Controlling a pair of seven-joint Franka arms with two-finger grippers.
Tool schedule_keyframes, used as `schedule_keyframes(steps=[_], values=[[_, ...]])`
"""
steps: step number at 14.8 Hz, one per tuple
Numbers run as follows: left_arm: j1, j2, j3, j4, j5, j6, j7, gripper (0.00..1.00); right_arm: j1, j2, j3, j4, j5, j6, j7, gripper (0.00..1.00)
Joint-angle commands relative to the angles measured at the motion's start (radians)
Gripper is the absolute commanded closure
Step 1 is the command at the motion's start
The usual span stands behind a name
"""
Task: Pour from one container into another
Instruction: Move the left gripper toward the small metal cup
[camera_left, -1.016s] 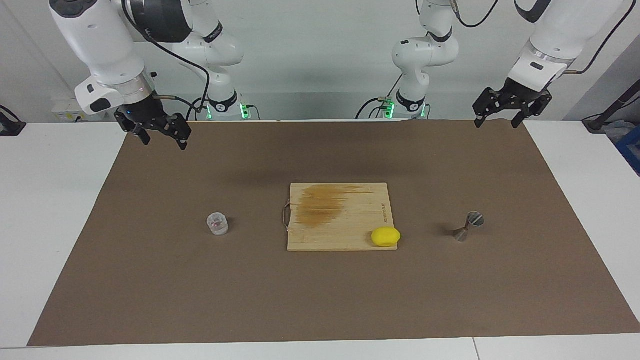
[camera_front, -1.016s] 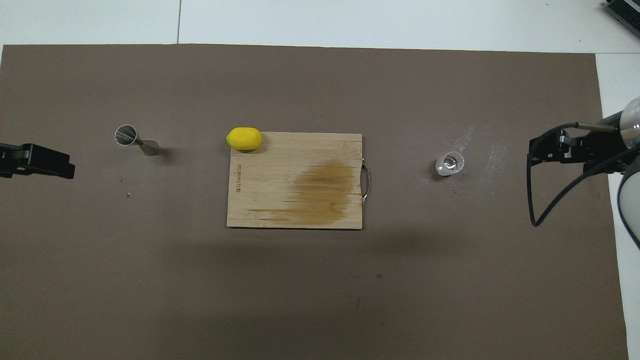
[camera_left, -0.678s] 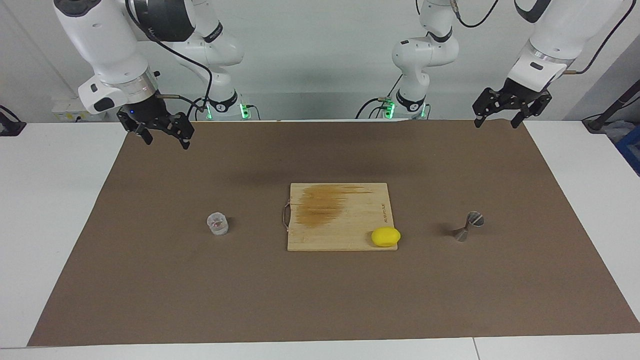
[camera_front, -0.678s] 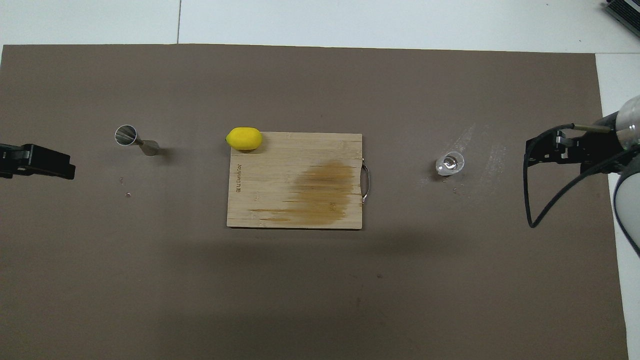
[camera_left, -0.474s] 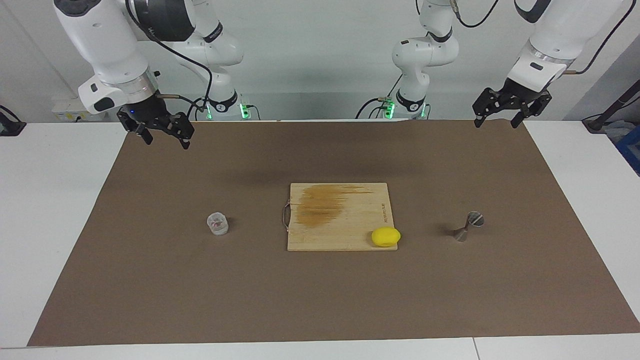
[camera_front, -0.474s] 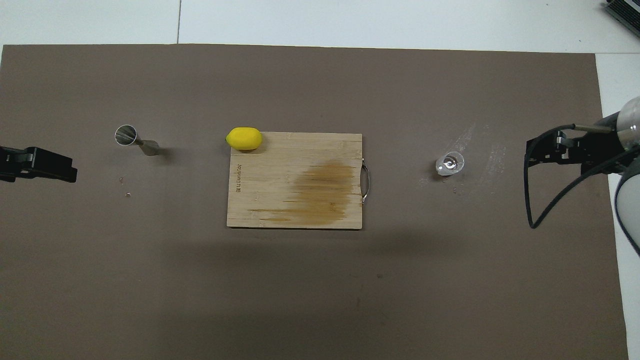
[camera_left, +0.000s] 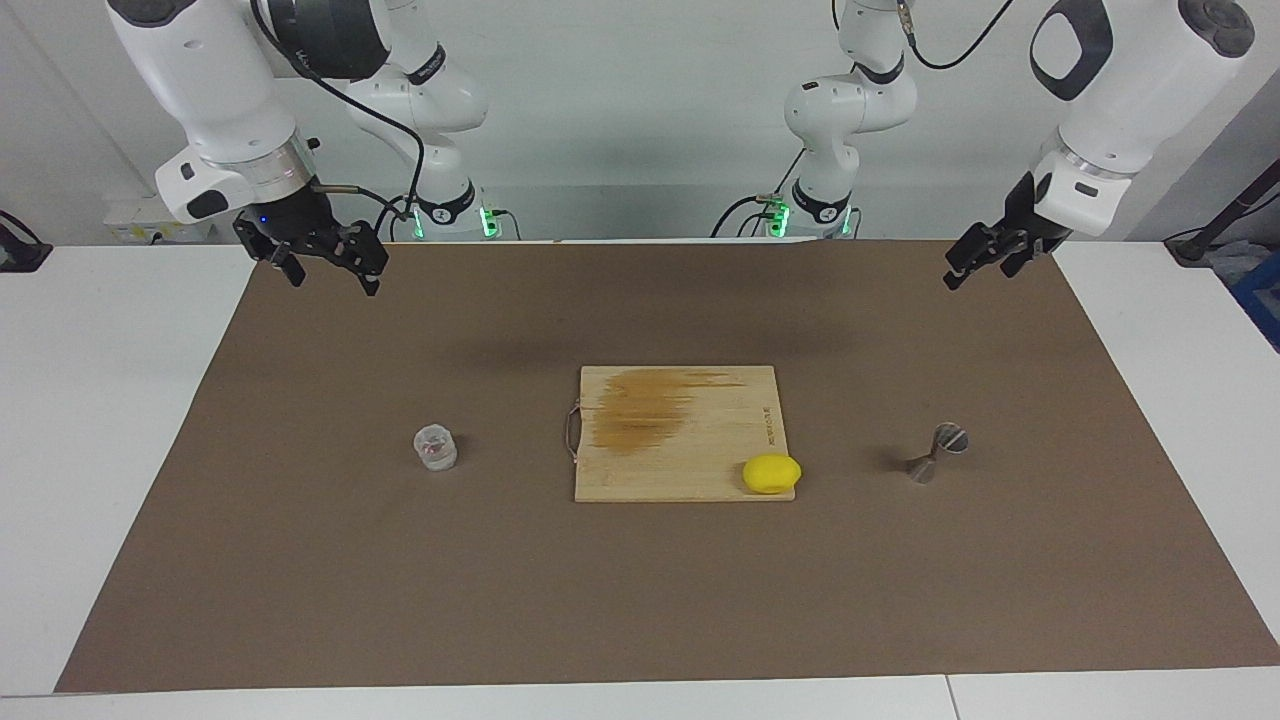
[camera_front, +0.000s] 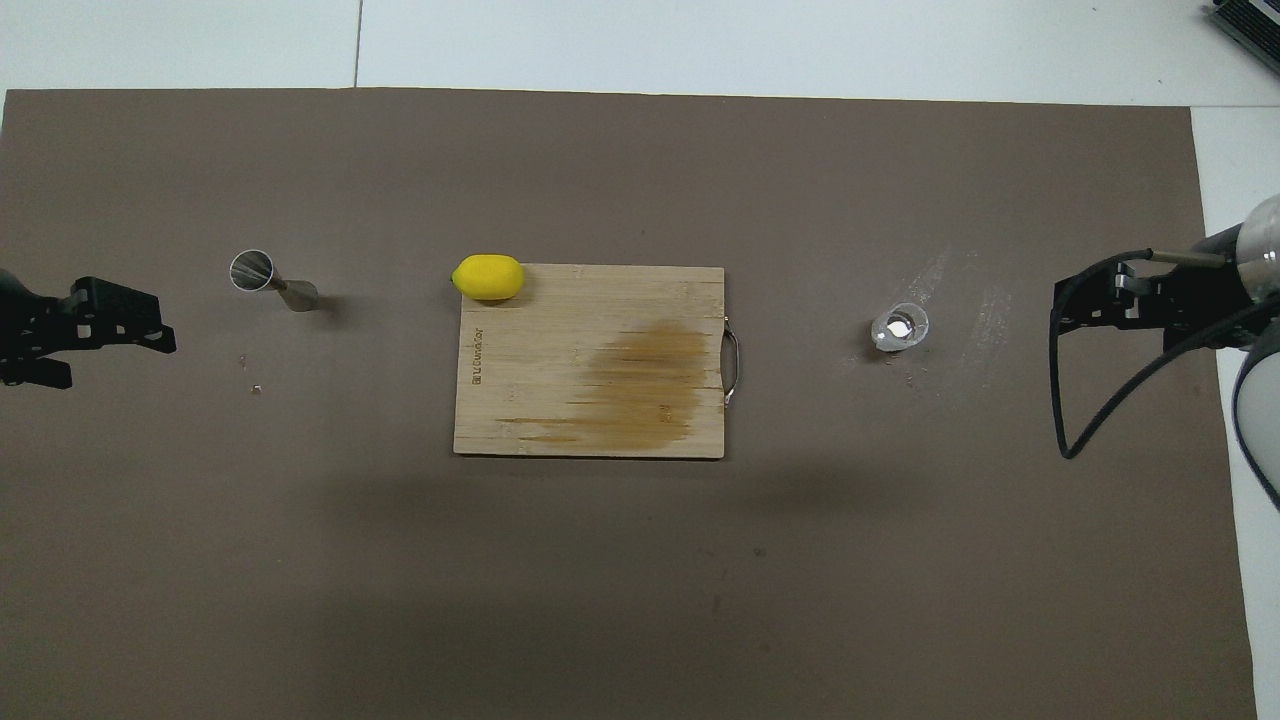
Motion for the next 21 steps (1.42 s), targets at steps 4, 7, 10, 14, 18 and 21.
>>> schedule_keyframes(steps=[4,7,10,14,18,21], values=[[0.09,0.114,-0.005,-0.014,-0.146,0.143,-0.504,0.0,-0.001,-0.025,0.004,-0.028,0.003,0.003,0.001,0.0],[0.148,0.077,-0.005,-0.165,-0.326,0.271,-0.699,0.0,-0.001,-0.025,0.004,-0.028,0.005,0.003,0.001,0.0],[0.183,0.014,-0.005,-0.328,-0.547,0.411,-0.855,0.0,-0.001,-0.025,0.004,-0.029,0.005,0.006,-0.002,0.0],[0.167,-0.072,-0.006,-0.567,-0.889,0.682,-0.903,0.0,-0.001,-0.025,0.004,-0.029,0.005,0.008,0.0,0.0],[0.158,-0.072,-0.006,-0.661,-1.221,0.831,-0.905,0.0,-0.001,-0.025,0.004,-0.029,0.005,0.008,-0.002,0.0],[0.098,-0.045,-0.006,-0.666,-1.374,0.902,-0.899,0.0,-0.004,-0.024,0.004,-0.028,0.009,0.012,-0.022,0.0]])
